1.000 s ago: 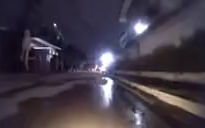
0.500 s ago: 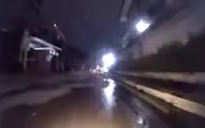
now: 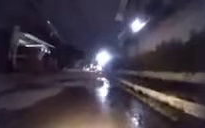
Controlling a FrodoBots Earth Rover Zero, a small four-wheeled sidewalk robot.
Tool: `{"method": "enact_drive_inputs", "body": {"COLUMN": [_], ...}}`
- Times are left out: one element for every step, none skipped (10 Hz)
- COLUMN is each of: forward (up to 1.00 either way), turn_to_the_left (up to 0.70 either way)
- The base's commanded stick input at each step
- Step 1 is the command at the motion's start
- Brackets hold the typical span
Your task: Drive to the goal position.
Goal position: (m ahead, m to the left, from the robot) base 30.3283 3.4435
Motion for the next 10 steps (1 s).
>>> {"method": "enact_drive_inputs", "body": {"forward": [0.70, 0.70, 0.70, 0.70, 0.70, 0.70, 0.70, 0.70, 0.70, 0.70], "turn_to_the_left": [-0.28, -0.16, 0.00, 0.00, 0.00, 0.00, 0.00, 0.00, 0.00, 0.00]}}
